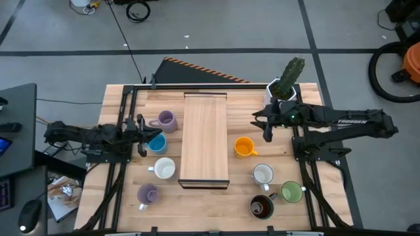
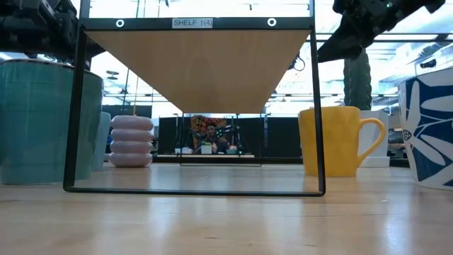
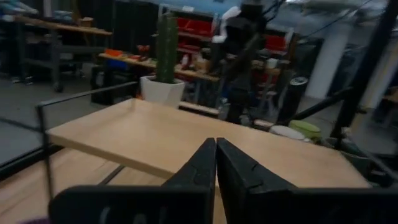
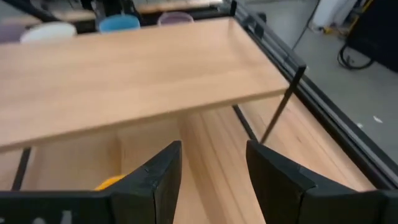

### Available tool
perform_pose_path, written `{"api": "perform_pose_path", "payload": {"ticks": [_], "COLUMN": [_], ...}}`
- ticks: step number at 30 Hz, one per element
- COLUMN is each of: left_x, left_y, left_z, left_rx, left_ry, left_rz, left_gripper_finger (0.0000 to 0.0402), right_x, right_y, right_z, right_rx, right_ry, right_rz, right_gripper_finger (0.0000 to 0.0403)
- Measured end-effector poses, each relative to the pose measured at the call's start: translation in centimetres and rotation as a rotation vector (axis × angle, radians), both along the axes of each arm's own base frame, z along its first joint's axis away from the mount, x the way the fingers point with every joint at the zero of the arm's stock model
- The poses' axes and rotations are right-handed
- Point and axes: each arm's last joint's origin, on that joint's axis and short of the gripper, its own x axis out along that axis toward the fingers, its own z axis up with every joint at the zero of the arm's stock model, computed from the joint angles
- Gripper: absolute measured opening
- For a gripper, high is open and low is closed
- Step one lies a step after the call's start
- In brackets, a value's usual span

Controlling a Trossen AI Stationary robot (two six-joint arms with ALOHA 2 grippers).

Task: Place coffee mugs
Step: Put the yellow mug on the shelf

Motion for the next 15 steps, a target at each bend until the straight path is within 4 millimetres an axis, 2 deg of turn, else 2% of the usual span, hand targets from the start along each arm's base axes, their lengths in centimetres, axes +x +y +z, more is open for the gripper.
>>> {"api": "perform_pose_path", "payload": {"ticks": [5,10,15], "left_x": [-0.3,-0.3,0.8], "left_y": [0.3,0.5,0.5], "left_z": [2.5,5.3,6.3], "left_rx": [-0.001,0.021,0.034], "left_ry": [0.045,0.098,0.181], "left_rz": [0.035,0.028,0.005], "left_gripper_finger": [0.0033,0.0034,0.0034], "right_x": [0.1,0.1,0.6], "right_y": [0.5,0.7,1.5], "right_z": [0.9,0.7,-0.3], "right_rx": [0.009,0.050,0.144], "right_ry": [0.026,0.038,0.112], "right_rz": [0.023,0.038,0.027], "right_gripper_finger": [0.0185,0.0185,0.0185]}}
